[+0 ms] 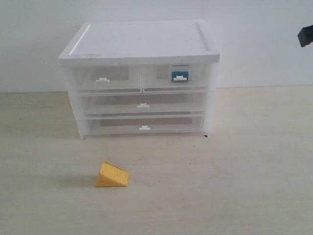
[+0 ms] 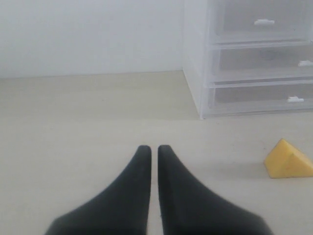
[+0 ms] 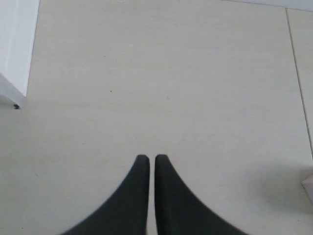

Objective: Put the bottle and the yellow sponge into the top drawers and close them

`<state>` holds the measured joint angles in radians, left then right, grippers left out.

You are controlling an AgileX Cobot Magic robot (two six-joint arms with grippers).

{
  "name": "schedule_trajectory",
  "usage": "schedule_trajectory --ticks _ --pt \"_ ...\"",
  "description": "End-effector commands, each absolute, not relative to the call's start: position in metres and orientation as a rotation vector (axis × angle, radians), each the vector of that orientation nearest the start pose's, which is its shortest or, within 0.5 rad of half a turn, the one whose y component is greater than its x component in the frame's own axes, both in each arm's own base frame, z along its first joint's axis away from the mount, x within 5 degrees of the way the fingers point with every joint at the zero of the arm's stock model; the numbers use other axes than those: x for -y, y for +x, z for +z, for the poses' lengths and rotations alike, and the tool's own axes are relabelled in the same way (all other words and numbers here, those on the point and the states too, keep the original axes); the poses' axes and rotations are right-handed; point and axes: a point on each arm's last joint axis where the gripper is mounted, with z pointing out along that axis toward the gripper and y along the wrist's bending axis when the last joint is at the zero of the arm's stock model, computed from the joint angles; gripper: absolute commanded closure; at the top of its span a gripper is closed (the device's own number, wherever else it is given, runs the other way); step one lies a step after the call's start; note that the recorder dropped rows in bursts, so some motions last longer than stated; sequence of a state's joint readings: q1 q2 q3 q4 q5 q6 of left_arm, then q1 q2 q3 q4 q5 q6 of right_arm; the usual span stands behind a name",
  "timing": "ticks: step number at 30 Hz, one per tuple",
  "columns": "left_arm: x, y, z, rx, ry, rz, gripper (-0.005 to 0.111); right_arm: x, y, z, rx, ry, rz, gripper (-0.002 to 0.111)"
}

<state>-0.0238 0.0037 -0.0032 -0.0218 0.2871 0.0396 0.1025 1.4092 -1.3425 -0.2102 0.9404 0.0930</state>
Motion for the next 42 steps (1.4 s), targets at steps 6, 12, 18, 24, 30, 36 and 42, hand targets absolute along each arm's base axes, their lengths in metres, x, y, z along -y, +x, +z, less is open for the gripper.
schedule_trajectory --ticks 6,12,18,24,30,36,42 --pt "0.002 0.055 0.187 -1.768 0.030 -0.018 0.102 -0.010 0.232 0.357 -2.262 -0.059 -0.121 0.107" --pt "0.002 0.055 0.187 -1.768 0.030 -0.018 0.102 -0.008 0.203 0.347 -2.191 -0.003 -0.070 0.107" --pt "0.002 0.055 0.187 -1.768 0.030 -0.018 0.102 -0.007 0.190 0.349 -2.174 0.023 -0.058 0.107" --pt "0.002 0.055 0.187 -1.768 0.030 -0.018 0.102 -0.005 0.190 0.350 -2.164 -0.008 -0.101 0.107" --pt "0.002 0.055 0.188 -1.765 0.030 -0.018 0.102 -0.005 0.189 0.349 -2.133 -0.027 -0.104 0.107" --pt "0.002 0.055 0.188 -1.765 0.030 -0.018 0.102 -0.005 0.153 0.336 -1.973 -0.091 -0.095 0.107" --pt "0.002 0.055 0.188 -1.765 0.030 -0.018 0.102 -0.001 0.116 0.312 -1.935 -0.094 -0.097 0.107"
